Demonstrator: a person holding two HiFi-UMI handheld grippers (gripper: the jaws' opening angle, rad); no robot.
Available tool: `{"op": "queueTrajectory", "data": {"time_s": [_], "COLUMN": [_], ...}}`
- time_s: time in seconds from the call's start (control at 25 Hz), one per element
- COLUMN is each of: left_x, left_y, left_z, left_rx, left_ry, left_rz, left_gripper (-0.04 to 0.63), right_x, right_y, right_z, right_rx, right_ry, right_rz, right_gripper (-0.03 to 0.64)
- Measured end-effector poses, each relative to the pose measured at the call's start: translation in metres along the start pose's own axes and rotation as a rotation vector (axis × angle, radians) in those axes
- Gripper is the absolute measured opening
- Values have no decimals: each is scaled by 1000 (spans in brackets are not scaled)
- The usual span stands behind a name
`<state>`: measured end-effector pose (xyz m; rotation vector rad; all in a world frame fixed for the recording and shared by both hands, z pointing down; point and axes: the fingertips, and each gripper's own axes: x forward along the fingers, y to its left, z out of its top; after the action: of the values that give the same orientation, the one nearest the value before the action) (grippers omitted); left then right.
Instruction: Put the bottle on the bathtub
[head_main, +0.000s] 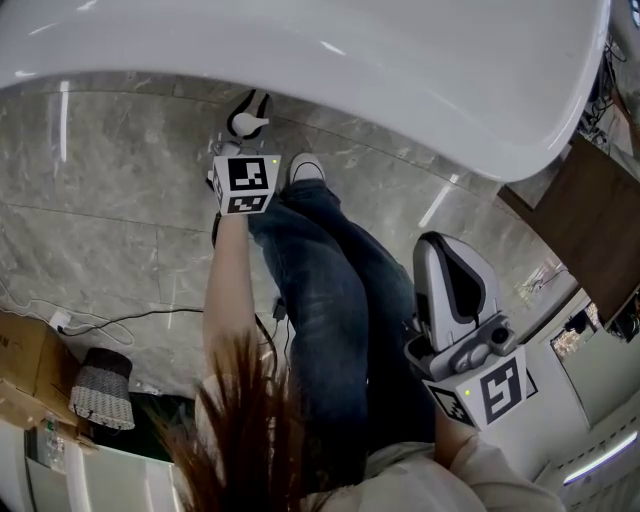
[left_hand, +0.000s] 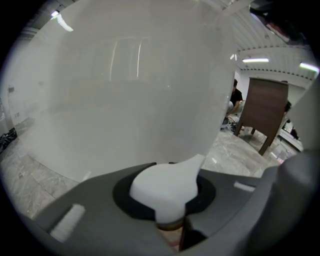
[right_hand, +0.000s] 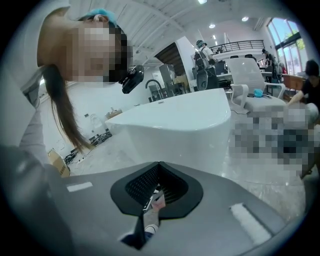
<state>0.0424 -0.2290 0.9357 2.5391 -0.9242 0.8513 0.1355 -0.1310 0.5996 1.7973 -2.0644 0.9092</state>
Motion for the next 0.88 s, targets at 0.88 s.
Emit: {"op": "queueTrajectory", "data": {"time_s": [0.88], "left_x": [7], "left_y": [-28], "left_z": [-37], "left_rx": [21], "left_ry": [120], "left_rz": [-176], "left_gripper": [287], "right_x": [4], "right_y": [11], "right_z": [-8], "right_rx": [48], "right_ry": [-6], "right_rz": [14], "right_gripper": [-3]}}
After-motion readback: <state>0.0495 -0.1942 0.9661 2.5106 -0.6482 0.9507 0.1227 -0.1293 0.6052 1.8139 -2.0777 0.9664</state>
